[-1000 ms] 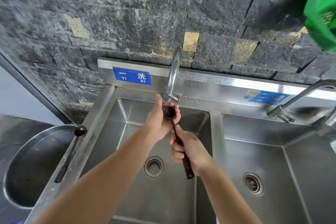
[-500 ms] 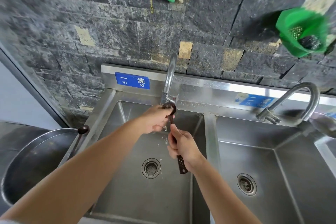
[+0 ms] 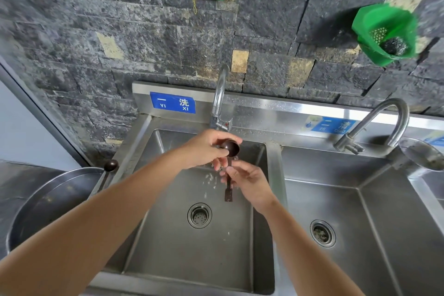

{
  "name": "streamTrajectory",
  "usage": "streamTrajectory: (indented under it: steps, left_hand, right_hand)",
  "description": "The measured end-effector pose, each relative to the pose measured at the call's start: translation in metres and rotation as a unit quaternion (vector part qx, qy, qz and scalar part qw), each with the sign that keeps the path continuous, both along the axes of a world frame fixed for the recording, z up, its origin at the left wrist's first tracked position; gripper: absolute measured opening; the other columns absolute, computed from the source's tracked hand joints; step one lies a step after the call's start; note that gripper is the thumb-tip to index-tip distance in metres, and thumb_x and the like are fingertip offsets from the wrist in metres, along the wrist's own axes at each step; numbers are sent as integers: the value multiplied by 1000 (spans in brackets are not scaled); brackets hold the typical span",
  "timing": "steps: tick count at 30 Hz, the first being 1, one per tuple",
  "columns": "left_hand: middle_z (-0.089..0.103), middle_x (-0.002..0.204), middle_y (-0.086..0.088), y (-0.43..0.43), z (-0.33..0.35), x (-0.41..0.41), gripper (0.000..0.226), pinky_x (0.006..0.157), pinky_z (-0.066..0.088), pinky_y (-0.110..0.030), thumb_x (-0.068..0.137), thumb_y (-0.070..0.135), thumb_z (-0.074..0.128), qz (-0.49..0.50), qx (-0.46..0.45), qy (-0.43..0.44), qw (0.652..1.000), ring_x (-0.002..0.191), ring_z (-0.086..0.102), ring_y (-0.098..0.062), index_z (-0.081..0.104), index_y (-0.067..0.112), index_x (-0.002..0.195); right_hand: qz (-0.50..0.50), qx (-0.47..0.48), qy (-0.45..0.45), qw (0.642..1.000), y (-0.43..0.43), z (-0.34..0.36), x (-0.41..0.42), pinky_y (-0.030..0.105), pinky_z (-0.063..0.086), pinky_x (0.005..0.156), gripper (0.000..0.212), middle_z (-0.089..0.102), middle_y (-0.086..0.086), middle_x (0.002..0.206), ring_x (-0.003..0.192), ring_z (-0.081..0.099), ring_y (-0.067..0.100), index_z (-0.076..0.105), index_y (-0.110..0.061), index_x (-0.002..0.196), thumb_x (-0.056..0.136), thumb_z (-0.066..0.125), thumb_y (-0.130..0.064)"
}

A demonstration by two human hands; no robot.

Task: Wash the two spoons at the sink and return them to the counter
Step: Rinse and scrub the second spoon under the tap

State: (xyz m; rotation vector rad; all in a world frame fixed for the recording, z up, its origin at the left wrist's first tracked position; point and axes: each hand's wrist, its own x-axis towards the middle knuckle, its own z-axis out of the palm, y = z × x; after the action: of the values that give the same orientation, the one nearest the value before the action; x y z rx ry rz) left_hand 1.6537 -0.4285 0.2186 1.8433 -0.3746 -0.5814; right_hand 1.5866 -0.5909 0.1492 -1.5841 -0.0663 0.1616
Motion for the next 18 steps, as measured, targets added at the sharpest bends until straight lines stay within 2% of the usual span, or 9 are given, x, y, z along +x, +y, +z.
streamTrajectory:
  steps: [1, 3, 6, 8, 11, 13, 14, 16, 18]
  left_hand:
    - [69, 89, -16, 0, 6, -1, 48, 49, 53, -25, 92, -13, 51, -9, 23, -21, 999, 62, 66, -23, 62, 16, 128]
    - [69, 85, -17, -3, 20, -4, 46, 50, 56, -26, 93, -12, 52, -26, 62, -63, 996, 57, 67, -21, 59, 11, 131]
    - [70, 87, -22, -4, 44, -6, 36, 49, 59, -30, 94, -9, 52, -33, 101, -111, 988, 52, 66, -22, 64, 9, 123]
    - [72, 86, -24, -2, 57, -1, 32, 46, 56, -26, 94, -7, 51, -20, 130, -145, 981, 49, 65, -19, 67, 11, 116]
    - [71, 61, -13, 2, 62, -2, 30, 41, 49, -21, 95, -3, 51, 12, 187, -193, 963, 39, 63, -13, 68, 14, 112]
    - [69, 56, -13, 0, 56, -11, 30, 42, 52, -23, 93, -4, 49, 18, 217, -199, 956, 36, 62, -13, 68, 13, 109]
    - [70, 58, -14, -3, 54, -17, 32, 43, 55, -26, 91, -5, 47, 16, 228, -194, 954, 37, 63, -13, 69, 12, 108]
    - [72, 68, -16, -10, 49, -24, 37, 41, 55, -28, 87, -8, 44, 25, 225, -198, 954, 38, 65, -15, 70, 12, 105]
    - [71, 71, -13, -14, 50, -23, 41, 38, 51, -25, 84, -10, 44, 52, 204, -203, 956, 37, 65, -17, 72, 13, 104]
  right_hand:
    - [3, 17, -7, 1000, 0, 6, 2, 20, 54, 70, 19, 68, 20, 93, 73, 68, 16, 65, 14, 107, 96, 55, 2]
    - [11, 50, -21, 998, 3, 19, 6, 28, 56, 76, 14, 67, 20, 93, 78, 70, 22, 64, 16, 97, 95, 56, 5]
    - [14, 128, -15, 992, 14, 26, 4, 38, 57, 82, 13, 69, 18, 87, 81, 71, 28, 64, 4, 82, 92, 57, 8]
    - [8, 94, 12, 995, 20, 17, -2, 46, 57, 89, 10, 73, 20, 89, 86, 71, 31, 71, 3, 92, 89, 63, 9]
    - [1, -1, 55, 999, 19, -4, -12, 55, 53, 95, 10, 74, 27, 97, 92, 69, 35, 77, 1, 93, 86, 70, 3]
    - [-2, -5, 38, 999, 20, 1, -9, 49, 56, 91, 7, 76, 22, 93, 90, 71, 31, 78, -4, 86, 85, 72, -2]
    - [-5, 13, 18, 1000, 22, 6, -5, 43, 59, 86, 7, 77, 18, 90, 89, 73, 28, 76, 1, 82, 86, 72, -3]
    - [-24, 56, -27, 998, 25, 20, 4, 31, 60, 76, 24, 77, 8, 78, 80, 74, 22, 65, 14, 72, 84, 72, -6]
    - [-30, 112, -56, 992, 26, 26, 5, 30, 58, 76, 23, 74, 4, 72, 72, 69, 21, 65, 3, 63, 82, 72, -5]
